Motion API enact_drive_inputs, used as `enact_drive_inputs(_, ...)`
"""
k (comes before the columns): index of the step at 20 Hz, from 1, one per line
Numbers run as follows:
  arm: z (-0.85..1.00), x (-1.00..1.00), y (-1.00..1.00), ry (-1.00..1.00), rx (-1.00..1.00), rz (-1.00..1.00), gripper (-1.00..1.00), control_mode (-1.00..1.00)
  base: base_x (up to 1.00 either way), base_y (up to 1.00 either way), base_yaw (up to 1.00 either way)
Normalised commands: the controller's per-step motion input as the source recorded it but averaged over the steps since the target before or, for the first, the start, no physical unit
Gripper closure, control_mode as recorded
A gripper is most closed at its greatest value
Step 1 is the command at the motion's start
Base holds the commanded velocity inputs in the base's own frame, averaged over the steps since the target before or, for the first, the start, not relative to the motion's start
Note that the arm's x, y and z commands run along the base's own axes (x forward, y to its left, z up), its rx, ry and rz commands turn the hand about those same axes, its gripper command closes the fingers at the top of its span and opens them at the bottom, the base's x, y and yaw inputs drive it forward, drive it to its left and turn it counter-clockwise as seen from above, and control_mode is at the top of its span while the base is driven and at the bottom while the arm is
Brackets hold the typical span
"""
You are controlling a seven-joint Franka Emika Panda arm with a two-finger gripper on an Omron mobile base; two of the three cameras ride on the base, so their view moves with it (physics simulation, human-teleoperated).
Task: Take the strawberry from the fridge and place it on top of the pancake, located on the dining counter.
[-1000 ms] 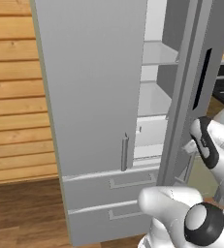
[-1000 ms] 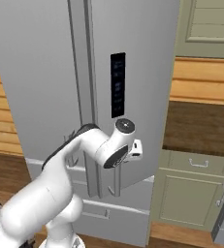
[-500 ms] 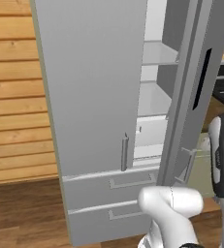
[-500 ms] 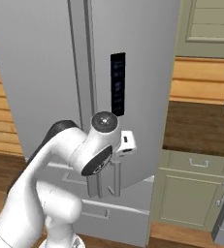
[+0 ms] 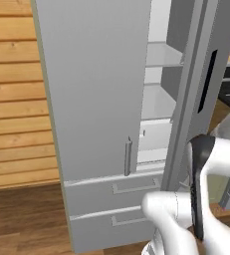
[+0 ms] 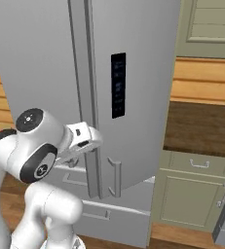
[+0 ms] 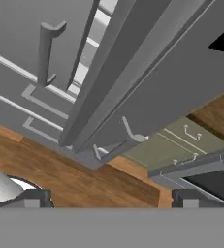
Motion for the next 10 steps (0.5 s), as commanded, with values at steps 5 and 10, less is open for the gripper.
enact_drive_inputs(5,0.17,-0.18,0.89,0.00,-0.35,0.00,-1.00,-1.00,0.00,0.00,0.00)
enact_drive_inputs(10,0.04,0.13,0.88,0.01,-0.31,0.00,-1.00,-1.00,0.00,0.00,0.00)
